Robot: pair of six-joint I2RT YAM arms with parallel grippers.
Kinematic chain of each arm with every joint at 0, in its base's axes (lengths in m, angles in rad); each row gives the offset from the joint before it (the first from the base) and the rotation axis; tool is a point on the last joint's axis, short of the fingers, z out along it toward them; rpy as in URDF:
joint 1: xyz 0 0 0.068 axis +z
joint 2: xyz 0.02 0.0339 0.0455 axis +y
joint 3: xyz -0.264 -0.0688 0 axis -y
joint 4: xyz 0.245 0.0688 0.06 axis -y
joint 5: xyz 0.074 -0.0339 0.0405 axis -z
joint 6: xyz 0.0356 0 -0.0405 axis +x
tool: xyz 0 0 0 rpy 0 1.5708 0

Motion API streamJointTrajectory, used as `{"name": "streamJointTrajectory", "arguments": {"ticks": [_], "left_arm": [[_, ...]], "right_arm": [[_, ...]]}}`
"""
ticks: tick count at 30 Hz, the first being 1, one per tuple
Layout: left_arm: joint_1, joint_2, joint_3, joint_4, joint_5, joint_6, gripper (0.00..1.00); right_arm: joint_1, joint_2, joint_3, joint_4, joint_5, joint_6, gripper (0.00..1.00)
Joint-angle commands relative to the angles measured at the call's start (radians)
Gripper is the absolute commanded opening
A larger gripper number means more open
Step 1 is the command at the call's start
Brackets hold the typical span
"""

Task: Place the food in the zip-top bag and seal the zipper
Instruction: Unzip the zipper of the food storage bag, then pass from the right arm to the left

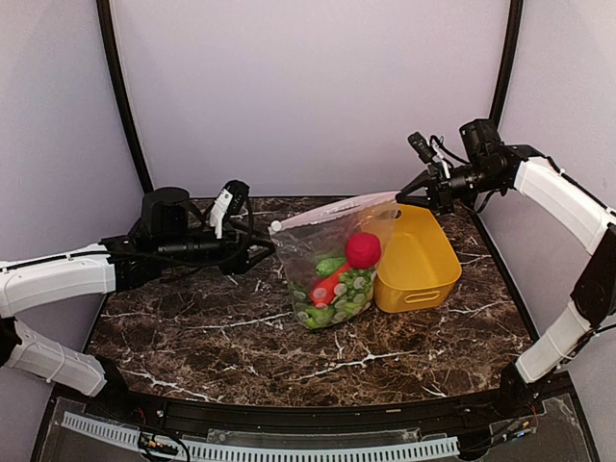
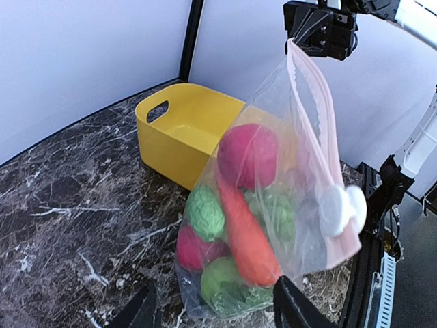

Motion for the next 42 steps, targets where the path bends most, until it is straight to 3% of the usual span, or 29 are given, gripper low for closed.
{"name": "streamJointTrajectory", "arguments": {"ticks": [1, 5, 8, 12, 17, 22, 35, 42], "left_arm": [[0.002, 0.020, 0.000, 0.169, 0.095, -0.034, 0.53], [0.002, 0.031, 0.005, 0.208, 0.105, -0.045, 0.41], [0.002, 0.036, 0.007, 0.224, 0.111, -0.050, 0.38], [0.002, 0.028, 0.009, 0.138, 0.092, -0.040, 0.46], [0.002, -0.145, -0.107, 0.089, -0.004, -0.053, 0.56], [-0.003, -0.245, -0.149, 0.034, 0.029, -0.068, 0.63], [-0.050, -0.036, -0.054, 0.245, 0.097, -0.060, 0.63], [-0.049, 0.019, -0.027, 0.272, 0.133, -0.063, 0.47]], "right_arm": [[-0.003, 0.005, 0.021, 0.016, 0.001, 0.006, 0.00], [-0.003, 0.006, 0.018, 0.018, -0.003, 0.007, 0.00], [-0.003, 0.009, 0.018, 0.018, -0.004, 0.011, 0.00], [-0.004, 0.010, 0.024, 0.017, -0.005, 0.020, 0.00], [-0.003, 0.008, 0.023, 0.022, -0.005, 0.023, 0.00], [-0.002, 0.016, 0.021, 0.028, -0.013, 0.028, 0.00], [-0.002, 0.014, 0.024, 0.024, -0.009, 0.034, 0.00], [-0.001, 0.018, 0.026, 0.025, -0.010, 0.034, 0.00]]}}
